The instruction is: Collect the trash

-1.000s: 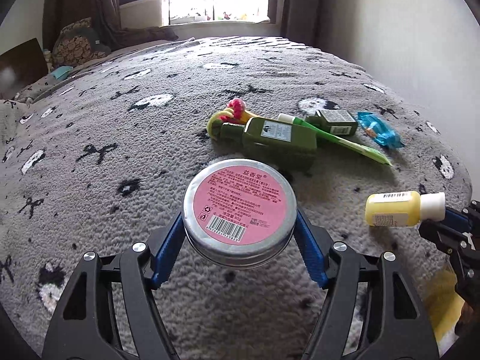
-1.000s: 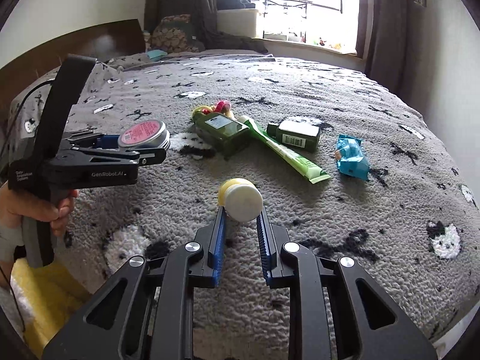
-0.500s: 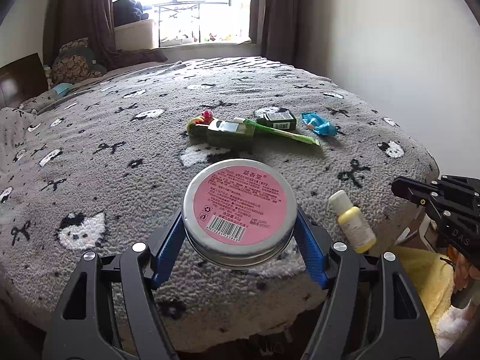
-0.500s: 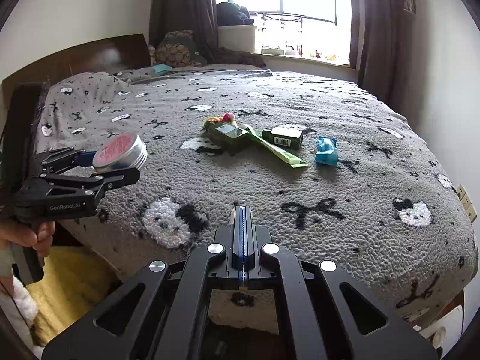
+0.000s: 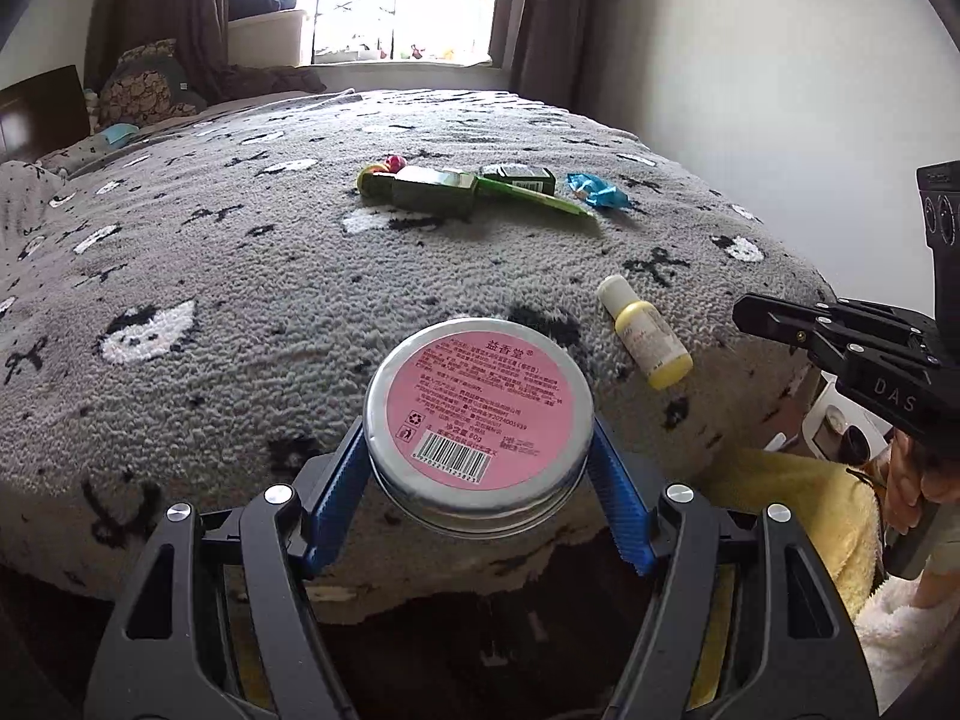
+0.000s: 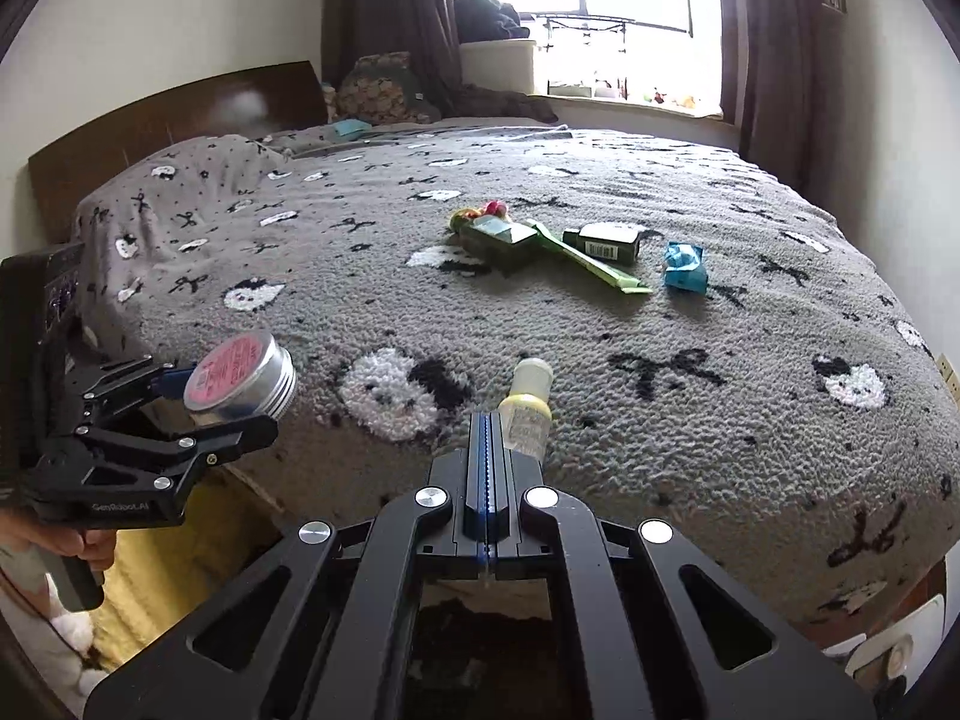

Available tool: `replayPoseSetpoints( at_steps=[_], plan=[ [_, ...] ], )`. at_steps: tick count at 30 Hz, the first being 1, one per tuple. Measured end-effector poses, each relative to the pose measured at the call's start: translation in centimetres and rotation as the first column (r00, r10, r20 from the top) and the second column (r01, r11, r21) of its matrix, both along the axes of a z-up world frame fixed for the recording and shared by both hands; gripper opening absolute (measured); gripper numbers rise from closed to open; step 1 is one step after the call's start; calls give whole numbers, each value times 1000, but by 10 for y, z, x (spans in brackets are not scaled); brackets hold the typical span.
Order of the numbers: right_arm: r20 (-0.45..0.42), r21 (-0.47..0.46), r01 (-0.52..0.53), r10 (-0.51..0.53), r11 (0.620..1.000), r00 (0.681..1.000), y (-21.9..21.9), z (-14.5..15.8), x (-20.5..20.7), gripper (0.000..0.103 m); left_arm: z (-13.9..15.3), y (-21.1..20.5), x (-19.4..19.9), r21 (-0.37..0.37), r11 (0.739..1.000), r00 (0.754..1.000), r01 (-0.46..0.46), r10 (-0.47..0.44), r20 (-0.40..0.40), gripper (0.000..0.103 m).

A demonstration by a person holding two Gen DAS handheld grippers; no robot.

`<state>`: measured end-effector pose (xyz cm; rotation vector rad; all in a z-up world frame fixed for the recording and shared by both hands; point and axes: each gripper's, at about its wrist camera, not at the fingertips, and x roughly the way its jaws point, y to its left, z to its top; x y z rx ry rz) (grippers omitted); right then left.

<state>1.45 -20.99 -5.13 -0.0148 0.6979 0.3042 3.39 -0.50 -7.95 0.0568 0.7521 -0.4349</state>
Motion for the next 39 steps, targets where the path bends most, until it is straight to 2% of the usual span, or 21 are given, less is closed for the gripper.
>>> replayPoseSetpoints(
  at_steps=[7,9,10,11,12,19,21,23,26,33,39],
  plan=[
    [-47,31,116,-114,993,992,-14,-16,16,4,-20,-3,-7,7,1000,999,9,-9,-44,67],
    [-59,35,136,-134,990,989,-16,-19,20,8,-21,-2,-7,5,1000,999,7,-7,-47,67],
    [-68,45,145,-142,988,988,-16,-21,22,26,-22,-2,-7,6,1000,999,6,-6,-48,67],
    [-71,61,150,-146,987,987,-18,-22,24,55,-23,-2,-8,6,1000,999,7,-6,-48,67],
    [-66,81,153,-148,985,987,-19,-22,25,64,-22,-3,-8,7,1000,999,8,-8,-48,67],
    [-91,65,172,-166,983,982,-7,-36,47,64,-28,-6,-11,8,1000,998,16,-15,-61,67],
    [-118,52,170,-163,984,980,-3,-46,57,59,-29,-7,-11,7,1000,998,18,-18,-65,67],
    [-144,34,165,-158,986,977,0,-56,65,39,-29,-7,-10,8,1000,998,18,-18,-67,67],
    [-146,12,155,-152,988,978,2,-64,68,32,-31,-7,-10,11,1000,997,19,-18,-70,67],
    [-133,-7,132,-132,991,982,3,-65,65,31,-36,-14,-10,17,1000,997,26,-25,-78,67],
    [-84,14,112,-111,994,990,-1,-45,30,31,-35,-9,-17,21,999,997,29,-28,-67,67]
  ],
)
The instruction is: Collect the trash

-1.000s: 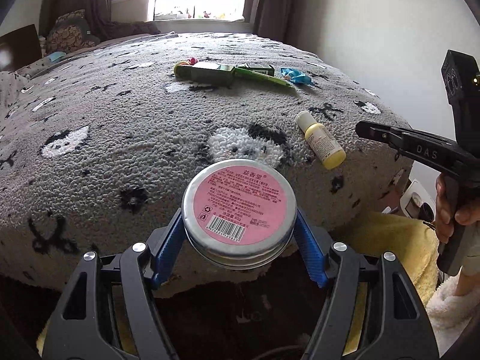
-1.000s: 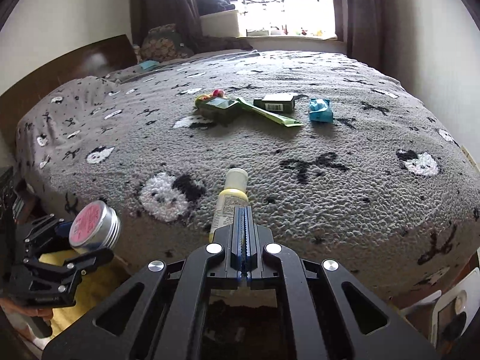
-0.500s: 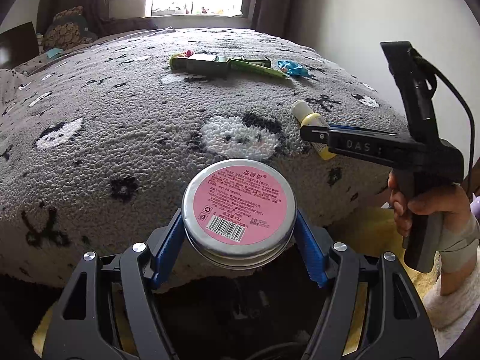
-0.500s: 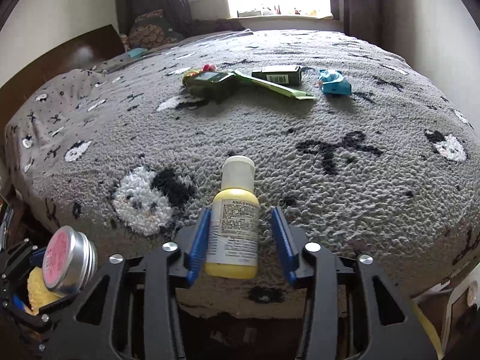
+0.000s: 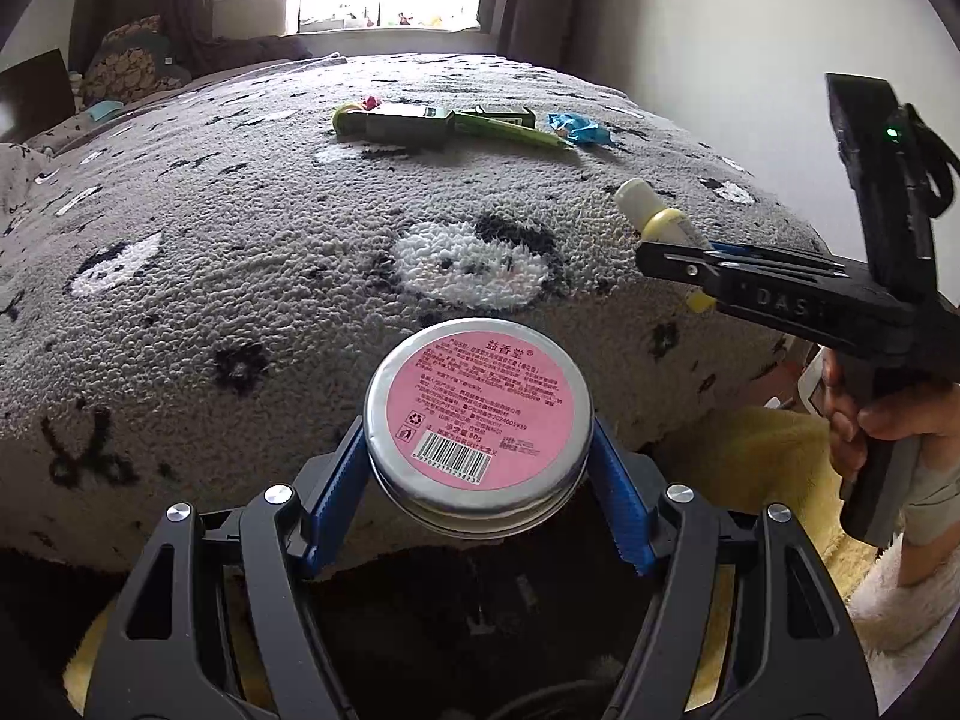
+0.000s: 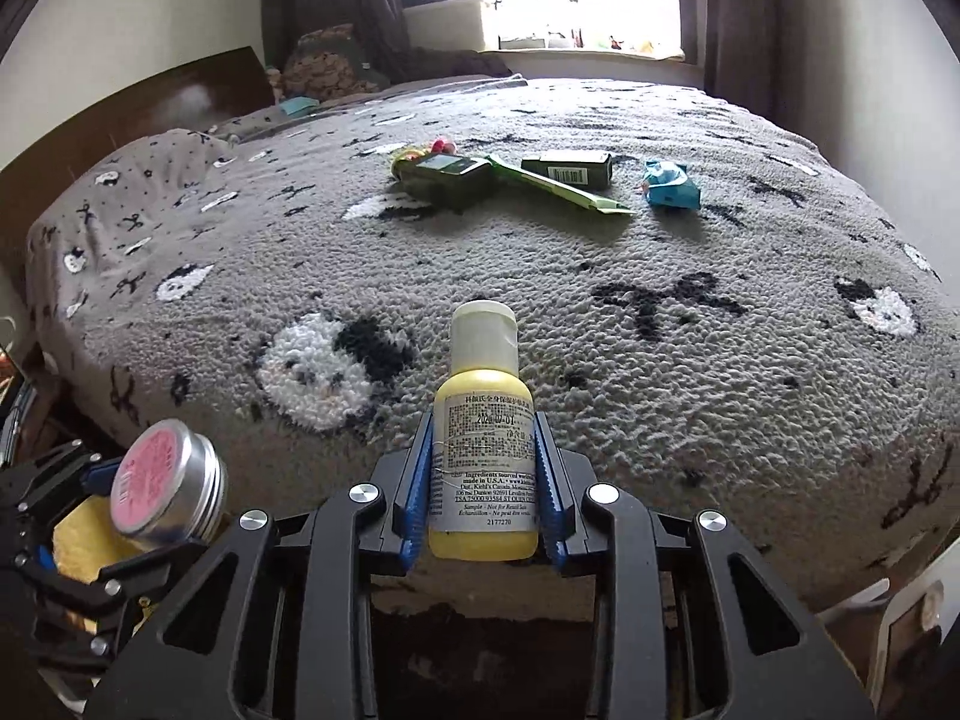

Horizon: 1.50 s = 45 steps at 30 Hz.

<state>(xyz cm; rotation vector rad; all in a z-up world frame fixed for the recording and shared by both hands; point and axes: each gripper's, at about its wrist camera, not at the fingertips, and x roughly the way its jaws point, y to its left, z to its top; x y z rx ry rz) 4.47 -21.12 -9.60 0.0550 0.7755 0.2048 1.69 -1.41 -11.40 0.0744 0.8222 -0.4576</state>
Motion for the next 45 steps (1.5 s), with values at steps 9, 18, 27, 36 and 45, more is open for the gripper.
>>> replayPoseSetpoints(
  at_steps=[9,18,27,36,45],
  plan=[
    [-29,-34,-37,36,999,999,3,-11,-47,31,-34,-4,-16,27,999,996,36,-34,-78,67],
    [-152,0,-52,52,999,987,12,-59,-55,31,-75,-10,-26,44,996,982,73,-64,-176,67],
    [-257,5,-65,64,998,964,23,-99,-51,31,-125,-12,-20,73,995,955,67,-43,-294,67],
    [-355,42,-64,75,997,932,28,-135,-46,31,-163,-8,-13,66,996,914,54,-22,-405,67],
    [-461,105,-66,108,992,881,30,-169,-41,32,-185,-15,-4,57,997,875,55,-20,-483,67]
  ],
)
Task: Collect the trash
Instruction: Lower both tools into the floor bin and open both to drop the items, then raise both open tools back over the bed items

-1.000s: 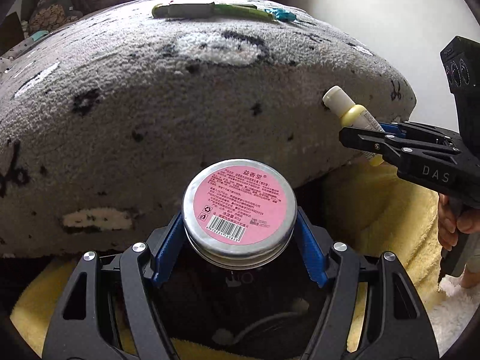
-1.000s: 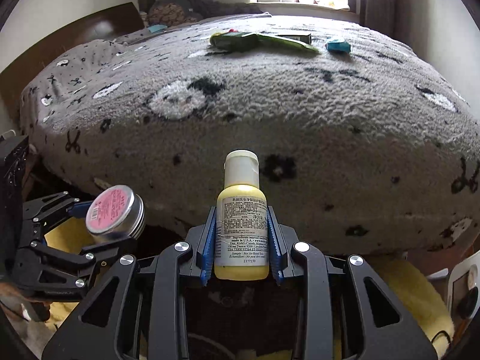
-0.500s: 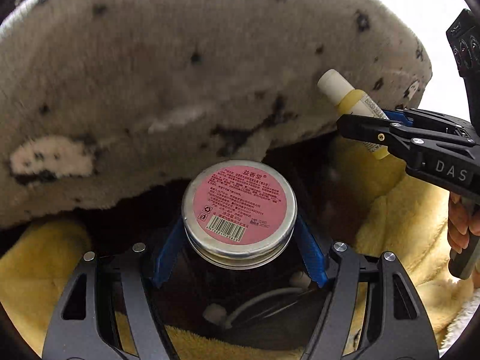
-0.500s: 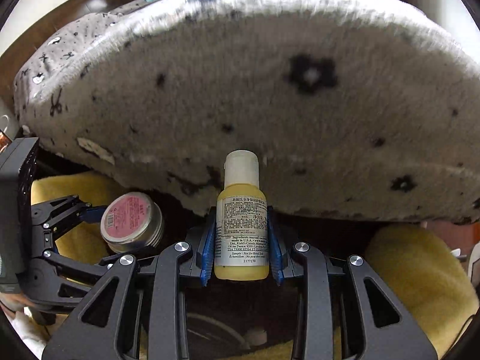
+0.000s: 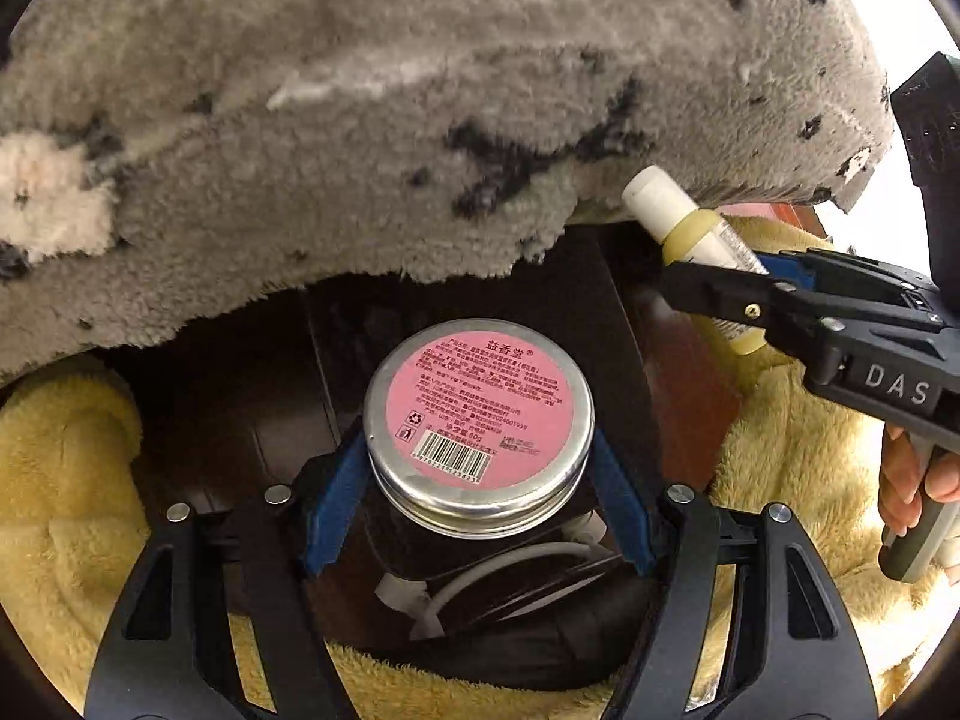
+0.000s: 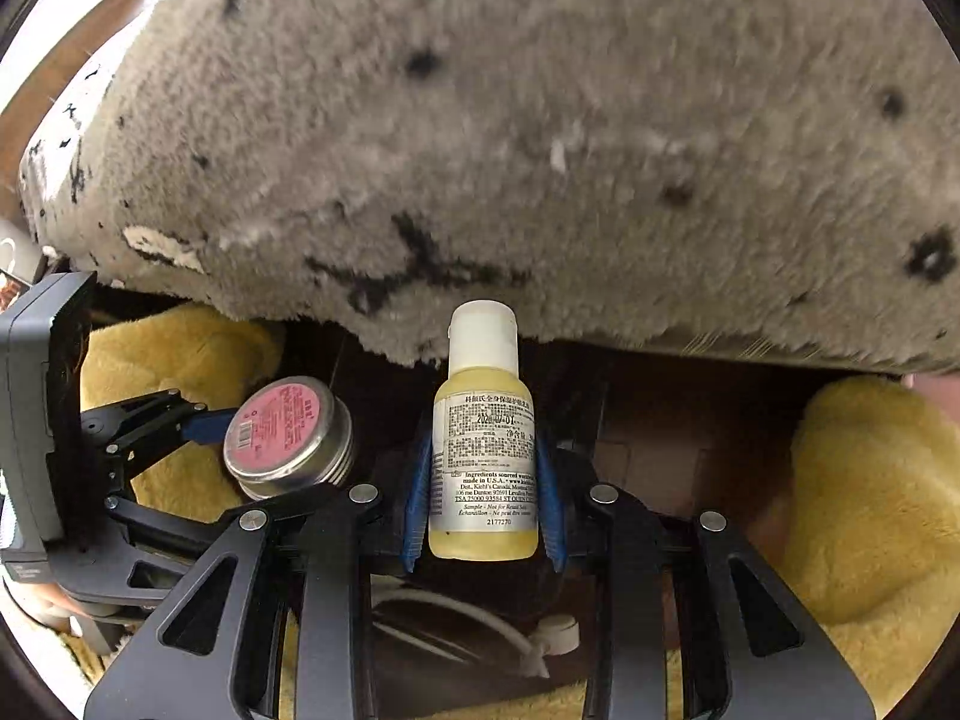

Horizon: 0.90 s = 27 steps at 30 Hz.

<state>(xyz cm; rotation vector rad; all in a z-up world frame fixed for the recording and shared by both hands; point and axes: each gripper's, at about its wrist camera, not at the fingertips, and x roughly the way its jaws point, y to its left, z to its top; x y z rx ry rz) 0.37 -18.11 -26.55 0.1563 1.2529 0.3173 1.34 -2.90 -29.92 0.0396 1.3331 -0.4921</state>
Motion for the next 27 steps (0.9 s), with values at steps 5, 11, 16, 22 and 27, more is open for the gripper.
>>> replayPoseSetpoints(
  at_steps=[5,11,16,22,27],
  plan=[
    [-22,4,-5,5,1000,1000,2,-6,-1,32,-2,-1,1,12,1000,1000,7,-7,-13,67],
    [-13,13,9,-9,1000,1000,0,1,2,34,-6,-1,-3,27,1000,1000,4,-4,-5,67],
    [7,6,35,-35,999,999,-11,11,4,50,4,6,-2,29,1000,1000,-6,6,12,77],
    [74,-25,76,-74,997,994,-27,36,3,76,30,9,-1,43,999,996,-10,6,86,93],
    [131,-52,101,-94,993,987,-38,59,2,87,53,15,0,48,999,988,-24,17,154,94]
  ],
)
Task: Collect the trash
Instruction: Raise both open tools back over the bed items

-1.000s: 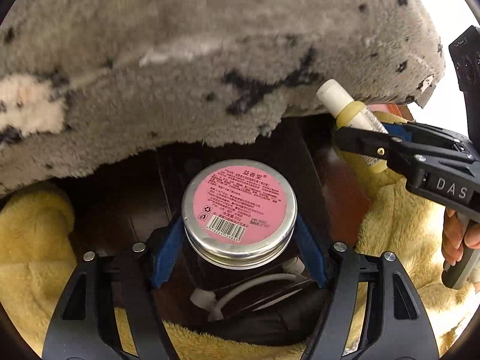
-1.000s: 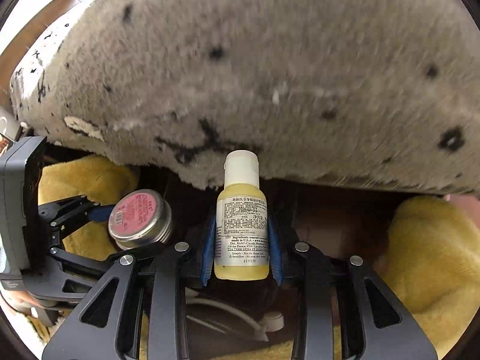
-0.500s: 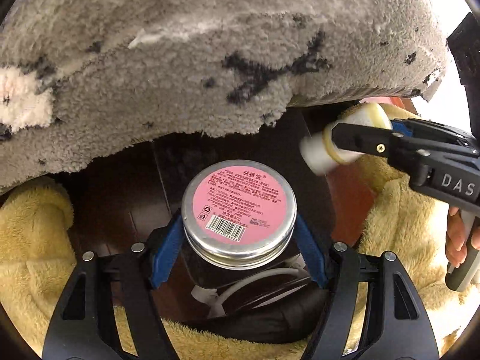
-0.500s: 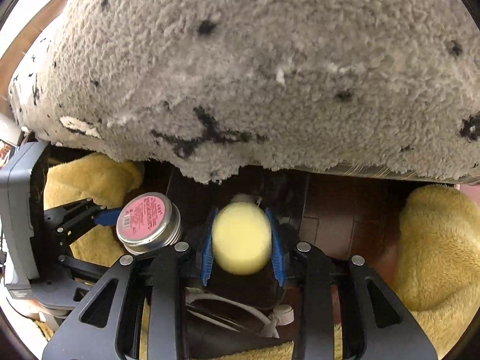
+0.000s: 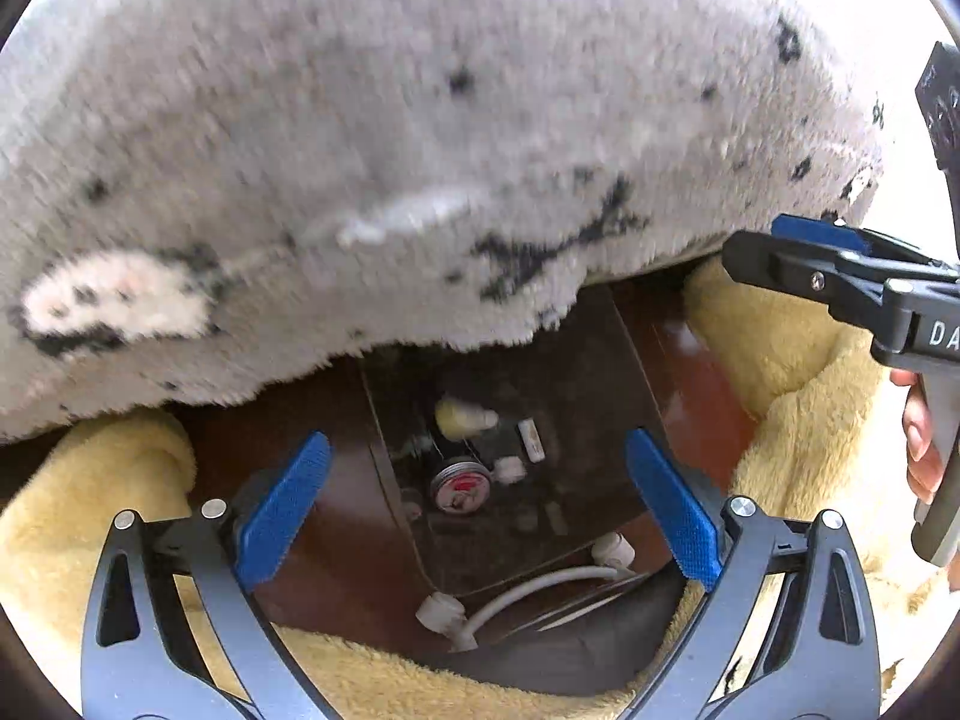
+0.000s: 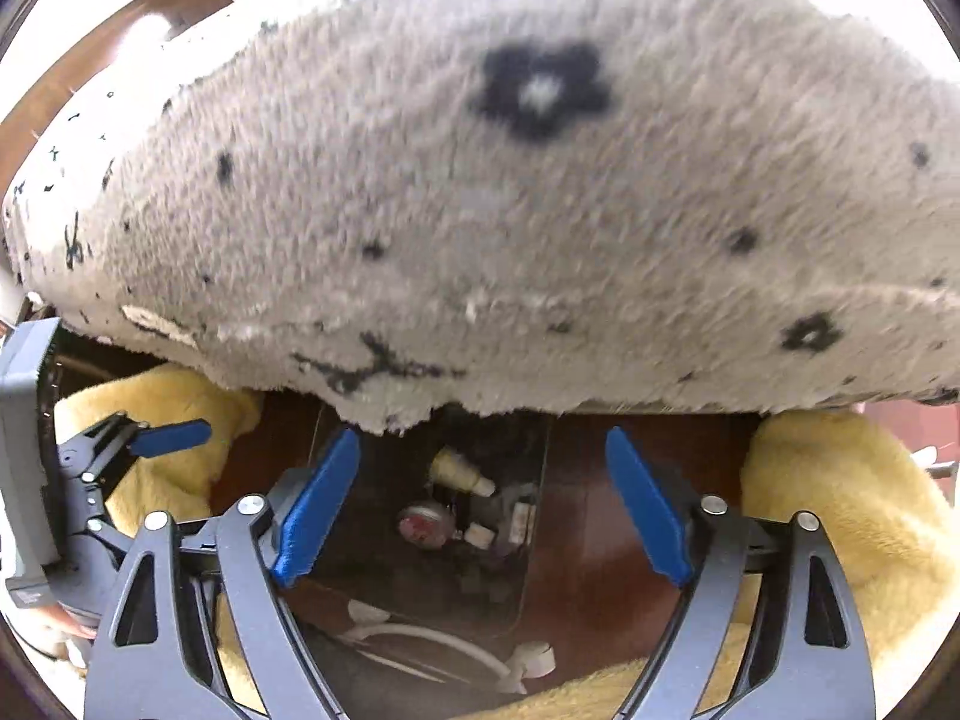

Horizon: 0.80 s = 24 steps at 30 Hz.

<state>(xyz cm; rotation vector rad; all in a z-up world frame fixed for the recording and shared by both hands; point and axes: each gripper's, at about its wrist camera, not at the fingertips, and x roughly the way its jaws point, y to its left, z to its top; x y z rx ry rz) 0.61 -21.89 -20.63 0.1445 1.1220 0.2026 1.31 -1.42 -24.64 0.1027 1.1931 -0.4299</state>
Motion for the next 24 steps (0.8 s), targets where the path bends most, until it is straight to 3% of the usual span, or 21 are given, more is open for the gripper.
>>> replayPoseSetpoints(
  at_steps=[10,24],
  plan=[
    [112,-5,39,-38,999,993,-20,45,0,89,68,14,3,-9,1000,986,-9,11,167,94],
    [313,-58,104,-81,993,946,-31,117,20,92,149,27,35,-35,997,937,-67,75,341,94]
  ],
)
